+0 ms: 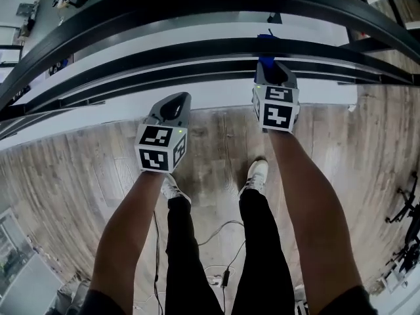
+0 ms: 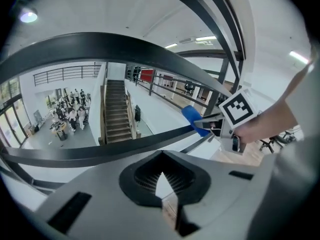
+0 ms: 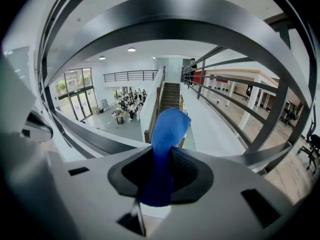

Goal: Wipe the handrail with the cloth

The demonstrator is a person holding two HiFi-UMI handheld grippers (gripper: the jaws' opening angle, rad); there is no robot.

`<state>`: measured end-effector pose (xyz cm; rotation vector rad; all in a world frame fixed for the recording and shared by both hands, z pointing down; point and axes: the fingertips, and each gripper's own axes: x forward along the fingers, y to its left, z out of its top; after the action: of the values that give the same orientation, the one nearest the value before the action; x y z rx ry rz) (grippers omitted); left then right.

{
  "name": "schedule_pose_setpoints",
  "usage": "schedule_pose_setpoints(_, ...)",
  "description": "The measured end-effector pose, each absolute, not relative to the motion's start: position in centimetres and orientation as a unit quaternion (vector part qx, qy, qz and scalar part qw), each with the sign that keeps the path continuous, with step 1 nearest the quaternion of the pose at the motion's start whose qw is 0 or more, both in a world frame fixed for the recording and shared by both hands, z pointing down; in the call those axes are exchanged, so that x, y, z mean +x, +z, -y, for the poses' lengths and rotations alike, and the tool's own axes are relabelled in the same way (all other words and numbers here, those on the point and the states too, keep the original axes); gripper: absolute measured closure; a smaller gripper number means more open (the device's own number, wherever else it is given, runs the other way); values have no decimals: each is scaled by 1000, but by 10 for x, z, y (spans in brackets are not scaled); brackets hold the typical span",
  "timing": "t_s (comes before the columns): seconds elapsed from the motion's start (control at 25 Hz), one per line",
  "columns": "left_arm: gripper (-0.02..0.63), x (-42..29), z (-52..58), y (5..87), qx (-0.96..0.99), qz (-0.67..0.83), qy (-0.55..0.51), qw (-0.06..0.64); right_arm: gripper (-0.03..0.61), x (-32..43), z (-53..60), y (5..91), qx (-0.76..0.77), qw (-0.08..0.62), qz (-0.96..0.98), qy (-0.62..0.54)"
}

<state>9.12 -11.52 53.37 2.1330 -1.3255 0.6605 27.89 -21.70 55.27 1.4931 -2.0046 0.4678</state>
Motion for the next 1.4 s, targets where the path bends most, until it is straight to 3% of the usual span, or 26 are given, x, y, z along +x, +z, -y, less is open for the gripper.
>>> schedule_pose_setpoints(0.8, 609, 354, 167, 529, 834, 416, 244, 269, 474, 530, 257, 552, 592, 307, 720, 193)
schedule_pose_setpoints(1.4, 609, 463, 192, 525, 858, 367, 250, 258, 474, 745, 290, 555, 659, 326, 650, 190)
